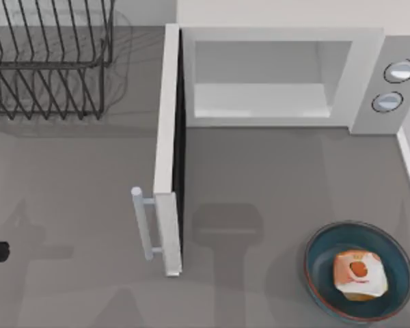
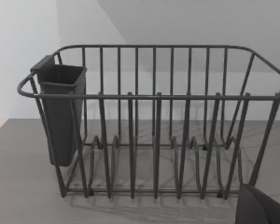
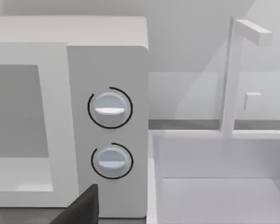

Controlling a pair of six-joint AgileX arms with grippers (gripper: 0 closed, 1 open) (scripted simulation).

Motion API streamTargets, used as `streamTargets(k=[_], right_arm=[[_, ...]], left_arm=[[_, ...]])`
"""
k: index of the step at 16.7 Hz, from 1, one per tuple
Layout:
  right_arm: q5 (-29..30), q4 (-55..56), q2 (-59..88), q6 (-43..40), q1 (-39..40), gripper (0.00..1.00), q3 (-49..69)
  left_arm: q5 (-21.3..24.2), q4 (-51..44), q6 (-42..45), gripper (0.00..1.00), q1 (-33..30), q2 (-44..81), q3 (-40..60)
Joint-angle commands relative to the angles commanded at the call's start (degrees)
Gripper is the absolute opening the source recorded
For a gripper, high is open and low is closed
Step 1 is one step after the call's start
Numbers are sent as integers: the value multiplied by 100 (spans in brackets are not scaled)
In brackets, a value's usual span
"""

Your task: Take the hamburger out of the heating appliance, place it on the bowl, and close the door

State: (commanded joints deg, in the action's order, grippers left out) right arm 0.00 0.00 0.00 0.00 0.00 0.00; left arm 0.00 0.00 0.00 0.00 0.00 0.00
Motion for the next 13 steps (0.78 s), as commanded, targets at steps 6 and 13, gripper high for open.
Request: streamTargets(k=[6, 13], right_arm=[[0, 0, 0, 0, 0, 100, 0], [0, 0, 0, 0, 0, 100, 0]], left_arm=[[0, 0, 0, 0, 0, 0, 0], [985, 1205, 16, 0, 983, 965, -239]])
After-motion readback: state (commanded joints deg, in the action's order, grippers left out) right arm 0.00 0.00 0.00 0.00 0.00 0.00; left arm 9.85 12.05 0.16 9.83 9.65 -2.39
